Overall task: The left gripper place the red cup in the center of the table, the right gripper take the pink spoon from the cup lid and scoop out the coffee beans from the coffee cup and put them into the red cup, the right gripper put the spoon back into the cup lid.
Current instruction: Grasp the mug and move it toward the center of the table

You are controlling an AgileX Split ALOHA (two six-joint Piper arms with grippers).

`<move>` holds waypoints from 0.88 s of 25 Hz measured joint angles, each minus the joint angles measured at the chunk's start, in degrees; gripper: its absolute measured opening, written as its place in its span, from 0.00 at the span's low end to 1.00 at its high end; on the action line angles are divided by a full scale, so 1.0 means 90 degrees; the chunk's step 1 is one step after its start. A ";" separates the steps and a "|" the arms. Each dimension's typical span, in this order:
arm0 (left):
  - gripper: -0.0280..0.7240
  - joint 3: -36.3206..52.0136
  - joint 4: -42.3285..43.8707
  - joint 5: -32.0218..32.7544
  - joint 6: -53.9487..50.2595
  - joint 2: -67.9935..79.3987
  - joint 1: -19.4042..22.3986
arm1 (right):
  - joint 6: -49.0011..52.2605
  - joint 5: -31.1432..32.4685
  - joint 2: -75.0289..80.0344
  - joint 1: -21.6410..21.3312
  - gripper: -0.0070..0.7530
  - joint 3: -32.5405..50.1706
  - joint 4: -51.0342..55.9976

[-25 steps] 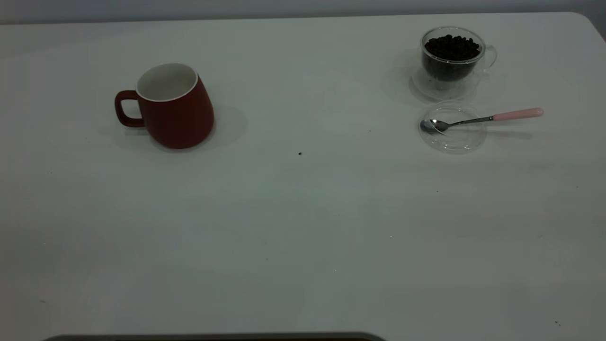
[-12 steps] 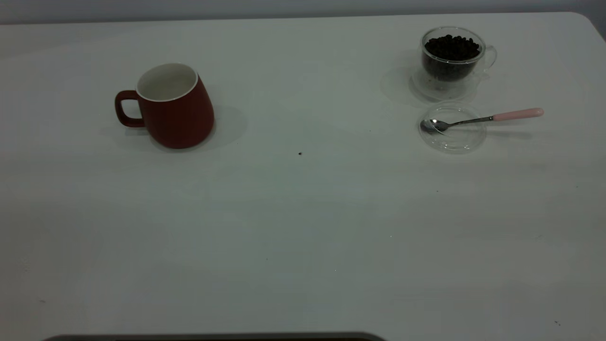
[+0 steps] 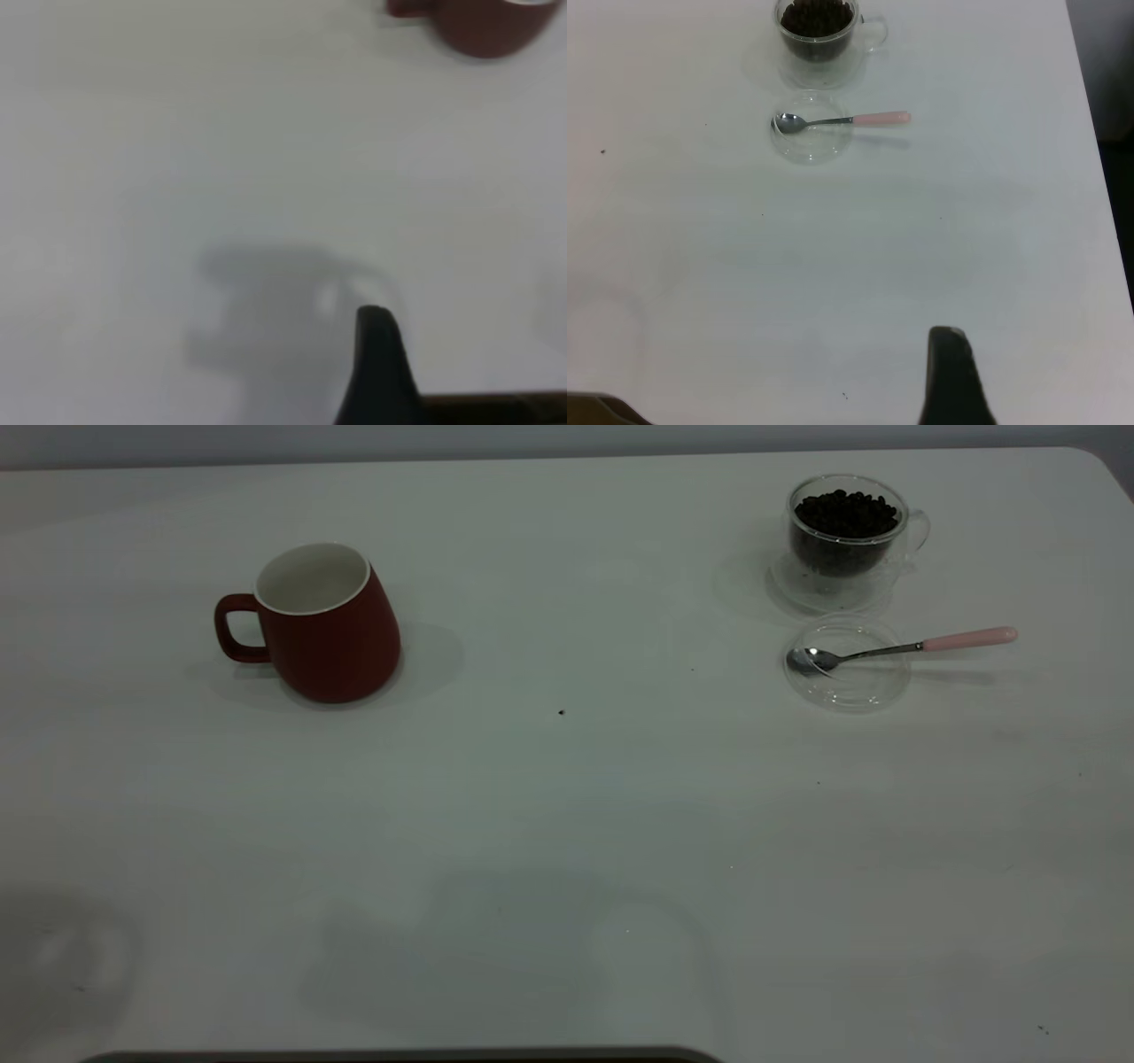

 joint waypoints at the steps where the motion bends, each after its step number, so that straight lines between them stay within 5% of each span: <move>1: 0.82 -0.0190 0.0027 -0.0068 0.0042 0.0403 0.0130 | 0.0000 0.0000 0.0000 0.0000 0.71 0.0000 0.0000; 9: 0.82 -0.1645 -0.0815 -0.0674 0.1739 0.2919 0.1034 | 0.0006 0.0000 0.0000 0.0000 0.71 0.0000 0.0000; 22: 0.82 -0.4865 -0.2074 -0.0183 0.6425 0.6979 0.1129 | 0.0006 0.0000 0.0000 0.0000 0.71 0.0000 0.0000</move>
